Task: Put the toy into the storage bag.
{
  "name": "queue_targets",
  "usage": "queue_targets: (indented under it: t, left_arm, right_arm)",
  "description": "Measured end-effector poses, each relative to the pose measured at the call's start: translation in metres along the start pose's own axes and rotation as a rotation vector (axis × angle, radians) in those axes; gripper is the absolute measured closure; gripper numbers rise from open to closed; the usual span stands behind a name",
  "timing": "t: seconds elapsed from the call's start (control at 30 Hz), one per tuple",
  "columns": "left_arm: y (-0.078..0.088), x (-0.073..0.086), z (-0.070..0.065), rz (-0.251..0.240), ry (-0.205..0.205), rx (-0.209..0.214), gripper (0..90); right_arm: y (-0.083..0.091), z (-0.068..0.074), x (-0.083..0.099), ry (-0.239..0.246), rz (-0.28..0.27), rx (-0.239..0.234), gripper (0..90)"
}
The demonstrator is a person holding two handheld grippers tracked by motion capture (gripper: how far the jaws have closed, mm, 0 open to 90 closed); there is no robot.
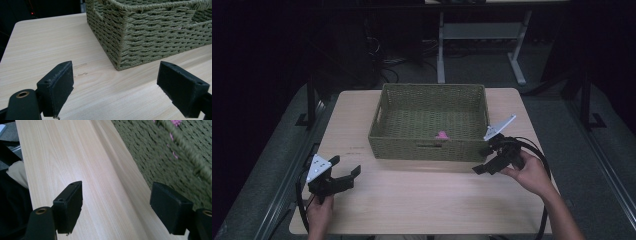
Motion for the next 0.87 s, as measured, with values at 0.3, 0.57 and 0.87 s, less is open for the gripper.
queue_targets:
  t: [0.3,0.57,0.87]
  left_arm:
    - [0.000,0.000,0.000,0.000,0.000,0.000,13.3]
    - [0.000,0.000,0.000,0.000,-0.002,0.001,13.3]
    - [0.000,0.000,0.000,0.002,-0.004,-0.001,13.3]
  right_arm:
    - [-0.005,0.000,0.015,-0.020,0.002,0.004,25.7]
    - [-0.005,0.003,0.035,-0.053,-0.011,0.017,24.9]
    - [-0.007,0.012,0.056,-0.086,-0.044,0.016,21.6]
Point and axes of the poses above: each handheld gripper's, and its own axes: y roughly backward along the jaws, x roughly out of its underside, z roughly to its left, the point moved 7 cm from there along -y, roughly forward along the jaws, and after that the axes turned 15 degrees about x, right-handed, at the moved point
